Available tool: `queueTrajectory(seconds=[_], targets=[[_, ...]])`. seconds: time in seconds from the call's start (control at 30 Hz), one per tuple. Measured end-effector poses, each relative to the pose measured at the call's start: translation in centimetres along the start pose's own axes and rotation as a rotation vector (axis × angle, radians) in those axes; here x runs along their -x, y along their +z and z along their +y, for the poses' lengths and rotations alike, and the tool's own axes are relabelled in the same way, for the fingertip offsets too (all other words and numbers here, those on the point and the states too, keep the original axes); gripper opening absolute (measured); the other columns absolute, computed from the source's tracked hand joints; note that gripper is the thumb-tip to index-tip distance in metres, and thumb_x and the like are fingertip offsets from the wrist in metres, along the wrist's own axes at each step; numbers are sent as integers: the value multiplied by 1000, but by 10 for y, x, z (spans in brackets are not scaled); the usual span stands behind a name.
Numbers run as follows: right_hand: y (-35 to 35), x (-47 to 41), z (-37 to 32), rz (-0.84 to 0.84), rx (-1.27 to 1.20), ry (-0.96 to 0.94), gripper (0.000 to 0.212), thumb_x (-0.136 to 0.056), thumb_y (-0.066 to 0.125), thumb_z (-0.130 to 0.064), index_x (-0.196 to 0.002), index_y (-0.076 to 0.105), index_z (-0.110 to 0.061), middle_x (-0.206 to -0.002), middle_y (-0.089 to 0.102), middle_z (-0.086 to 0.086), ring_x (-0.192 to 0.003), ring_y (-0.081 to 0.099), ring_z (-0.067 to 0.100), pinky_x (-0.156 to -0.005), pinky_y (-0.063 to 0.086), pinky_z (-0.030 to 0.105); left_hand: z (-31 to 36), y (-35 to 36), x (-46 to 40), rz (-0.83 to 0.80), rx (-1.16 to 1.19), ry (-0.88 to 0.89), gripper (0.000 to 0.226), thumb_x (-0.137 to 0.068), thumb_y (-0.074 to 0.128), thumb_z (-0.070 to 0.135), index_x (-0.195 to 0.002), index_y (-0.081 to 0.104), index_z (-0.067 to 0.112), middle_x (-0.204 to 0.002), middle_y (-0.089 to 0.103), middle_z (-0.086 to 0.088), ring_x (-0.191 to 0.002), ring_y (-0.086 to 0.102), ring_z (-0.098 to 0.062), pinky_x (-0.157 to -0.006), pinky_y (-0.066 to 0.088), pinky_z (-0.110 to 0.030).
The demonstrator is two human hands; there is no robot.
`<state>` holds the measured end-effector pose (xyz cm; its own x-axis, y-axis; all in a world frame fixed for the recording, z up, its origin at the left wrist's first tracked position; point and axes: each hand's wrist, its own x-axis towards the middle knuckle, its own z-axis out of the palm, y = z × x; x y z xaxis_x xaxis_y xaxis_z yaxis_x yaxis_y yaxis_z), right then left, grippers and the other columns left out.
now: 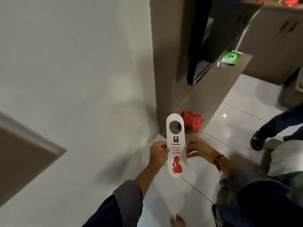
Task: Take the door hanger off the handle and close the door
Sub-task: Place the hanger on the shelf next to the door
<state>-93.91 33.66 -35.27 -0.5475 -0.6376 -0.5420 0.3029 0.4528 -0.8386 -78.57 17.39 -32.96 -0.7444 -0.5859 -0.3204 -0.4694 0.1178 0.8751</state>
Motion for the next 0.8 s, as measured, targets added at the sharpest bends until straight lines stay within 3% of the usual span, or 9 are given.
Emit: queueTrajectory(seconds=[0.2,0.33,0.43,0.53,0.63,0.8], targets=[[-58,-60,-9,138,-75,-52,26,-98,65,-3,-123,67,-9,-120,76,14,-104,76,31,-87,64,48,26,69,-91,14,-50,-5,17,-91,71,11,-107,71,5,-123,72,-12,-104,73,-32,-82,63,-43],[-69,-102,-18,121,-32,-76,34,-94,67,2,-121,65,-20,-117,75,6,-108,73,29,-94,60,51,26,96,-139,78,-98,-67,14,-93,68,8,-105,69,1,-124,70,-16,-108,70,-33,-84,59,-37],[-72,-127,-18,149,80,-87,31,-95,65,1,-115,63,-22,-109,74,-4,-100,73,21,-96,60,49,20,106,-159,117,-111,-125,16,-94,67,11,-107,66,3,-127,68,-15,-110,69,-34,-88,59,-40],[-75,-146,-13,269,146,-122,25,-98,63,-3,-121,57,-11,-119,72,8,-106,72,29,-96,60,48,15,115,-177,140,-95,-148,14,-95,66,9,-106,67,1,-127,69,-16,-109,70,-35,-88,60,-41],[-80,-155,-7,279,251,-159,28,-100,63,-8,-125,58,-16,-121,71,4,-105,72,22,-94,61,43,15,127,-195,129,-101,-149,12,-95,64,7,-105,67,0,-123,70,-18,-106,70,-34,-88,61,-43],[-89,-161,8,245,624,-215,50,-99,59,-1,-146,53,-15,-158,49,8,-134,60,31,-106,54,46,13,140,-210,132,-263,-128,18,-96,64,14,-109,65,1,-121,70,-16,-105,71,-31,-86,62,-43]])
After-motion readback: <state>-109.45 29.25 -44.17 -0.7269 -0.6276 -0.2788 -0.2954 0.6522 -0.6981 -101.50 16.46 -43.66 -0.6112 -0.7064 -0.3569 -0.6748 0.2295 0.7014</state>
